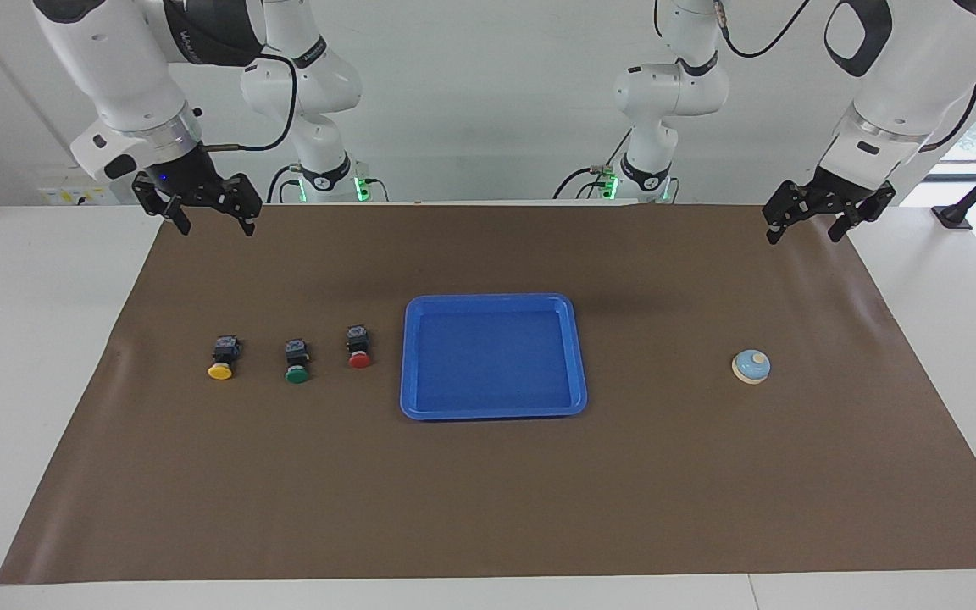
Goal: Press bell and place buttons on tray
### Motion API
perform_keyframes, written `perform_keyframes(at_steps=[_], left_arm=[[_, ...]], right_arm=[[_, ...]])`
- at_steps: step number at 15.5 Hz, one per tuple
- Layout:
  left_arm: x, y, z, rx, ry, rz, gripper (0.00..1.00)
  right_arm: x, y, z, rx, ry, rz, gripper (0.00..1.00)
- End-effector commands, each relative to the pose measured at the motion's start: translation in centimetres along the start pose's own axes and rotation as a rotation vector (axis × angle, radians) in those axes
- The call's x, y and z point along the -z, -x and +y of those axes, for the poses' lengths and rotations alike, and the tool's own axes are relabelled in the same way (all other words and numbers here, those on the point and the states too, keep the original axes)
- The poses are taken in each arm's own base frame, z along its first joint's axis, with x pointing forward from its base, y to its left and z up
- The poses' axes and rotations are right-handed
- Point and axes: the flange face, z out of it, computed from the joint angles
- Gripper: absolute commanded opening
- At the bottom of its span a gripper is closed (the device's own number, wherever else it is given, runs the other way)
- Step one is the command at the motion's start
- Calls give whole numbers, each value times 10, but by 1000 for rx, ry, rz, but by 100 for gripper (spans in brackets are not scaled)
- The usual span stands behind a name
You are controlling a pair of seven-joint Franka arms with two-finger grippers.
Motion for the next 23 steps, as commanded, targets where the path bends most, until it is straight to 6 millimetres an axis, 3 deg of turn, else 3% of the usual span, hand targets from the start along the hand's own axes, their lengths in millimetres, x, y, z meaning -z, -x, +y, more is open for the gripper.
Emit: perform_keyframes(at_steps=[1, 8, 11, 17, 21, 23], left_arm=[[2, 2, 0, -2, -21, 12, 100], [-11, 11, -6, 11, -19, 16, 100], [-28, 12, -7, 28, -18, 0, 0], [-85, 5, -28, 38, -20, 33, 0], [-161, -14, -32, 41, -22, 21, 0], [-189, -22, -35, 43, -23, 41, 0]], right_arm=[[-1, 2, 1, -7, 5, -8, 100], [0, 2, 1, -7, 5, -7, 100], [0, 2, 1, -7, 5, -7, 100], [-1, 2, 1, -7, 5, -8, 100], [0, 2, 2, -7, 5, -7, 100], [-1, 2, 1, -5, 5, -8, 100]])
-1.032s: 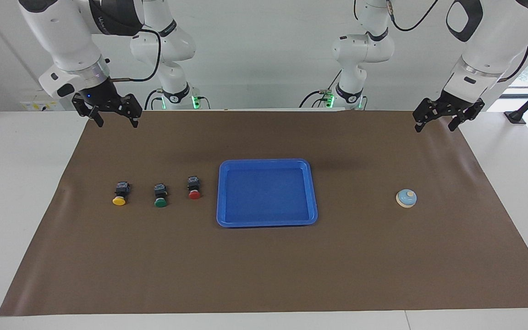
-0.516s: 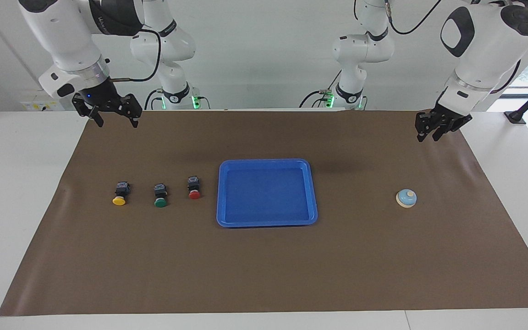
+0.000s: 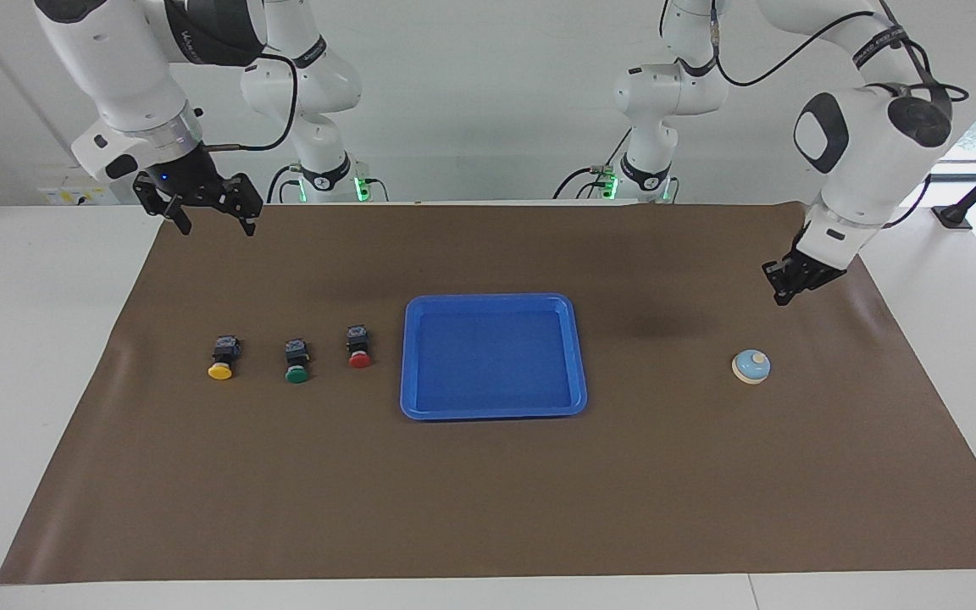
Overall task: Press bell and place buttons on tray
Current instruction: 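Reach the left gripper to the white bell and press down on it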
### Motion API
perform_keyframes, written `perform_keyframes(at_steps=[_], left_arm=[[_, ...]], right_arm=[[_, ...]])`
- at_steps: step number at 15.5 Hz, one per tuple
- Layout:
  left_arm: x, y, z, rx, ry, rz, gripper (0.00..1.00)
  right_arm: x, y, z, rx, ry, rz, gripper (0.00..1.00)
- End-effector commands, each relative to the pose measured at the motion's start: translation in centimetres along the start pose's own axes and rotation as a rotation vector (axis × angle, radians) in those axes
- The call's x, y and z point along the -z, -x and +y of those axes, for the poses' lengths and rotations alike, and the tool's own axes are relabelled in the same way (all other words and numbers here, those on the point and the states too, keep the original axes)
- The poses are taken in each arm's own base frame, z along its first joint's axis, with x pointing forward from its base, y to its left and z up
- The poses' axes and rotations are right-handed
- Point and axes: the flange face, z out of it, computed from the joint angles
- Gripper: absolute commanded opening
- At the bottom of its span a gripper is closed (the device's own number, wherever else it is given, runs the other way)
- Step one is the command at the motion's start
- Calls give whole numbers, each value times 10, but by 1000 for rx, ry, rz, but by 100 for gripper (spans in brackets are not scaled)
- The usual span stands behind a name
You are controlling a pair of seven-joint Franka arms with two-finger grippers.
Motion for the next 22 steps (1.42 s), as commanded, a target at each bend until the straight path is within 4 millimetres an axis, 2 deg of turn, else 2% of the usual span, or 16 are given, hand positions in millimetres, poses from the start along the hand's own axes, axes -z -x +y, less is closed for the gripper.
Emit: perform_keyframes(at_steps=[1, 4, 6, 10, 14, 16, 17, 18, 19, 20, 21, 22], left_arm=[[-43, -7, -13, 3, -19, 33, 0], [-82, -15, -21, 16, -21, 42, 0], [-96, -15, -22, 16, -21, 56, 0], [-114, -10, -18, 16, -20, 60, 0], [-142, -2, -14, 9, -19, 62, 0], [-147, 0, -17, 9, -19, 65, 0], [-143, -2, -19, 11, -20, 51, 0], [-126, -9, -18, 10, -20, 33, 0], [-100, -17, -18, 10, -20, -4, 0], [-69, -23, -16, 7, -20, -42, 10], [-39, -28, -13, 6, -21, -79, 34], [-14, -30, -11, 6, -20, -109, 65]], right_arm=[[-1, 2, 1, -6, 5, -8, 100], [-1, 2, 1, -6, 5, -8, 100], [-1, 2, 1, -6, 5, -8, 100], [-1, 2, 1, -6, 5, -8, 100], [-1, 2, 0, -4, 5, -8, 100], [-1, 2, 1, -6, 5, -8, 100], [0, 2, 1, -6, 5, -7, 100], [-1, 2, 1, -6, 5, -8, 100], [0, 2, 1, -6, 5, -7, 100], [-1, 2, 1, -6, 5, -8, 100], [0, 2, 1, -6, 5, -7, 100], [-1, 2, 1, -6, 5, -8, 100]])
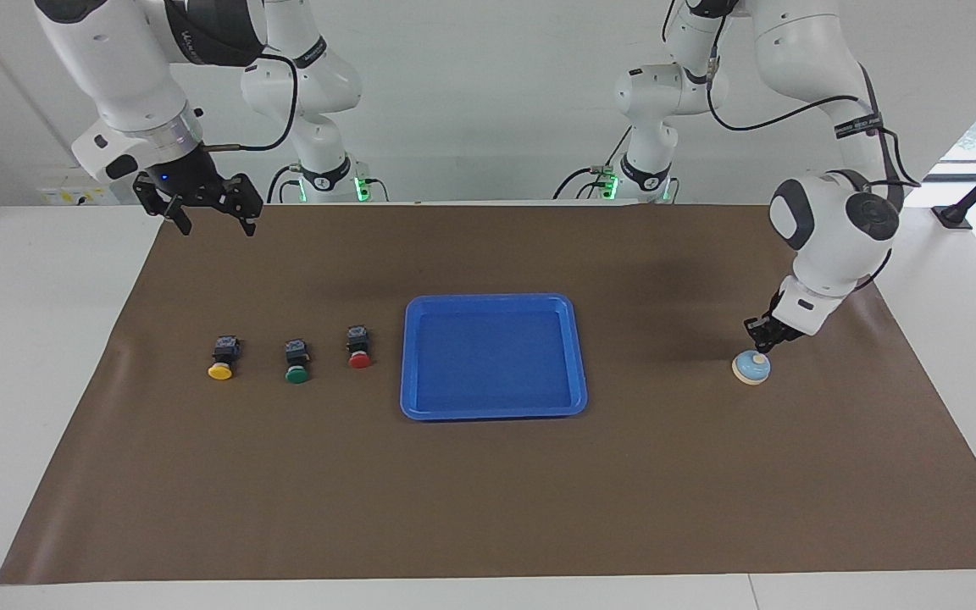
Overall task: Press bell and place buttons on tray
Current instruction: 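Reach the left gripper to the white bell and press down on it, then lift the left gripper off the bell and draw it back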
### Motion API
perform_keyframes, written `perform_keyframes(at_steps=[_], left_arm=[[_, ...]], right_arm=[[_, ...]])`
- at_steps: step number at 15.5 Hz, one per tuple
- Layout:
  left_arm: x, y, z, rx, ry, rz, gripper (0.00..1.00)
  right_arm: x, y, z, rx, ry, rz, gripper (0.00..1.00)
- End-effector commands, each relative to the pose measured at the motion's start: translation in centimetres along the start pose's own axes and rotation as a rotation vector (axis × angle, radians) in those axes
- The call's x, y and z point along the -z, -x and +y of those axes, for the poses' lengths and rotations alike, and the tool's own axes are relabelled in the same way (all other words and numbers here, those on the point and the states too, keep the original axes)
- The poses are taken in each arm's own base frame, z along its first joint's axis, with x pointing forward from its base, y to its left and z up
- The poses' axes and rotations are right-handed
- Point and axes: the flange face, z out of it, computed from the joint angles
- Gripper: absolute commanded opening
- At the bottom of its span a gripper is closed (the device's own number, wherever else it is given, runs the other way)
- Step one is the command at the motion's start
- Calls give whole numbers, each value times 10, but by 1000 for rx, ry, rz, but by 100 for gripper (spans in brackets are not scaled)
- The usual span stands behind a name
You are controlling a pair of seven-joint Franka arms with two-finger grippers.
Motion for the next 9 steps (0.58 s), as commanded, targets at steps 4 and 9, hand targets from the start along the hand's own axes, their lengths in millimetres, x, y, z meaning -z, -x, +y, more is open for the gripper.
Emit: perform_keyframes(at_steps=[4, 9], left_arm=[[133, 10, 6, -7, -13, 14, 100], [188, 39, 15, -23, -8, -5, 100]], right_arm=[[0, 2, 3, -6, 4, -7, 100], [-7, 4, 23, -25, 2, -23, 100]])
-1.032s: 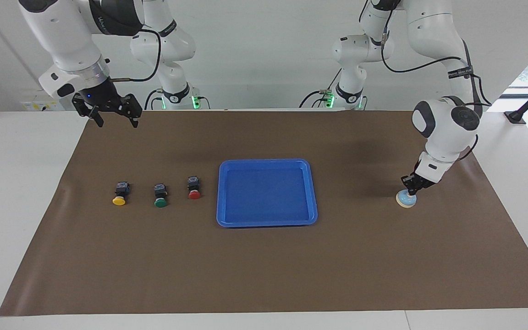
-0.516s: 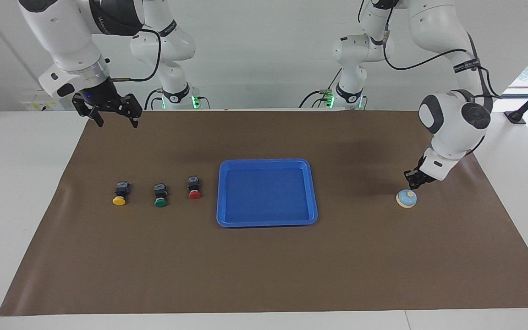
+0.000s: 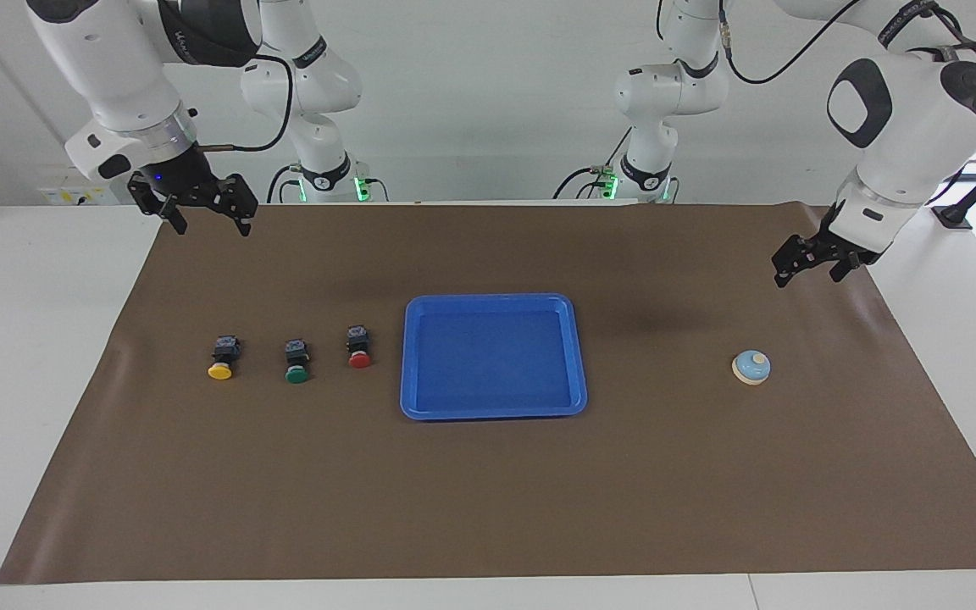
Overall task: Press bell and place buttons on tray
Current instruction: 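Lift the left gripper off the bell and draw it back, then move the right gripper toward the yellow-capped button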
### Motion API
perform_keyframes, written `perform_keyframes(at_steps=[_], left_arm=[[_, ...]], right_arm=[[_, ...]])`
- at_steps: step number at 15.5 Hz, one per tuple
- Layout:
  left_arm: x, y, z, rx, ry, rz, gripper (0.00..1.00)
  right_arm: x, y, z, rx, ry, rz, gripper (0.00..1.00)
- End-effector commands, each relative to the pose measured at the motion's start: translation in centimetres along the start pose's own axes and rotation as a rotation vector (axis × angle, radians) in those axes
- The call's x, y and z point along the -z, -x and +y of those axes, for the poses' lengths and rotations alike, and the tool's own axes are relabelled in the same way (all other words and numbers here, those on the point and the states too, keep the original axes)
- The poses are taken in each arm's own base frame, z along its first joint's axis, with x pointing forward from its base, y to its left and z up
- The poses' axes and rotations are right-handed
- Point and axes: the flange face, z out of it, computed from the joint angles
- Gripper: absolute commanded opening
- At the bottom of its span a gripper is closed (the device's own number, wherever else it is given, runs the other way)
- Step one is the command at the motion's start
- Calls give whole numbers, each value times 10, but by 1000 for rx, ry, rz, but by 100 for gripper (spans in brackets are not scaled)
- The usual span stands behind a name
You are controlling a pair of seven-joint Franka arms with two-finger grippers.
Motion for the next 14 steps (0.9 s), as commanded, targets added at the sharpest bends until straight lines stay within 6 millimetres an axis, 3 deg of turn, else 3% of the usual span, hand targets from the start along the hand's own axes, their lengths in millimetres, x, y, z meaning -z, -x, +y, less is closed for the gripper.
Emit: perform_keyframes(at_steps=[1, 4, 6, 8, 14], left_arm=[[32, 10, 18, -26, -12, -30, 100], [46, 13, 19, -29, -9, -46, 100], [49, 17, 21, -32, -7, -52, 100], [45, 17, 16, -28, -7, -49, 100], [47, 20, 32, -54, -10, -50, 100]], right_arm=[[-7, 3, 10, 34, 3, -10, 100], [-25, 0, 41, 19, -1, -11, 100], [-38, -5, 49, 23, -1, -8, 100], [-65, -14, 57, 11, -1, -30, 100], [-136, -22, 58, 11, 2, 19, 100]])
